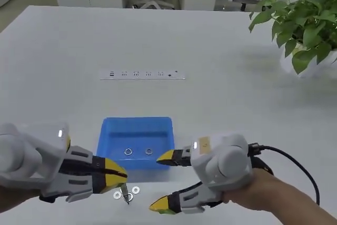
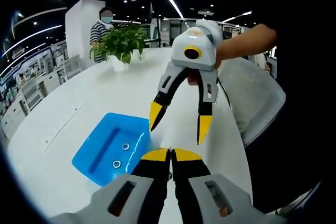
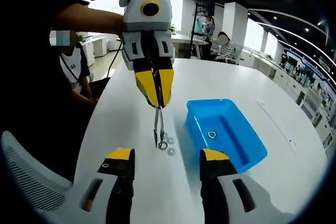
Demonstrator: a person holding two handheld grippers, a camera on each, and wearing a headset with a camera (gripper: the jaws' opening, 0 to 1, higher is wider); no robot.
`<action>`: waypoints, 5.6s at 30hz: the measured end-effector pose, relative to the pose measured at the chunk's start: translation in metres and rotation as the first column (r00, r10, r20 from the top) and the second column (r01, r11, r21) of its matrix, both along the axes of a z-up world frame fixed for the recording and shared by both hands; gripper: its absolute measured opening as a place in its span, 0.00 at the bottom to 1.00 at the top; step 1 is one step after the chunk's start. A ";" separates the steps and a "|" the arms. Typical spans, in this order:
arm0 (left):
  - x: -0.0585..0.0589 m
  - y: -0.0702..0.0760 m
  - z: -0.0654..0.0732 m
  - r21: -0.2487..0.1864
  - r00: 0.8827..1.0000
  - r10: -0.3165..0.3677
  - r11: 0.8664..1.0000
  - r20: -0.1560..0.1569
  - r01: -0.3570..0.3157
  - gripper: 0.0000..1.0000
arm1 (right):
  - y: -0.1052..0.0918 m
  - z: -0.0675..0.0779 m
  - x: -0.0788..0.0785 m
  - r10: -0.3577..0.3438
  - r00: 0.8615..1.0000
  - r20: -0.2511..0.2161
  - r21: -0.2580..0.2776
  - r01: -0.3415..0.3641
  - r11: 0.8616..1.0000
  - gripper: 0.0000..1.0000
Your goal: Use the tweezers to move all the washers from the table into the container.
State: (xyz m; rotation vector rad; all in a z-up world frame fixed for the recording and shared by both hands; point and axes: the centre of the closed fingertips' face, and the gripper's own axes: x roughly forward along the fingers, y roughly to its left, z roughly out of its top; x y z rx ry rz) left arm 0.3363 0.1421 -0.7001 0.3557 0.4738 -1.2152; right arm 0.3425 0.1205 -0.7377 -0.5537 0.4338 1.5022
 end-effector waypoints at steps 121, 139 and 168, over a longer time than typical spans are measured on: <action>-0.013 0.034 -0.004 -0.030 0.978 0.203 0.978 -0.051 -0.205 0.78 | 0.042 0.016 0.006 0.176 0.983 0.051 -0.013 -0.176 0.984 0.08; -0.014 0.038 -0.001 -0.048 0.967 0.249 0.967 -0.054 -0.251 0.99 | 0.039 0.033 0.031 0.152 0.985 0.081 0.005 -0.153 0.988 0.08; -0.002 0.045 0.011 -0.110 0.946 0.316 0.940 -0.075 -0.323 0.99 | 0.048 0.015 0.073 0.144 0.986 0.086 0.016 -0.146 0.989 0.08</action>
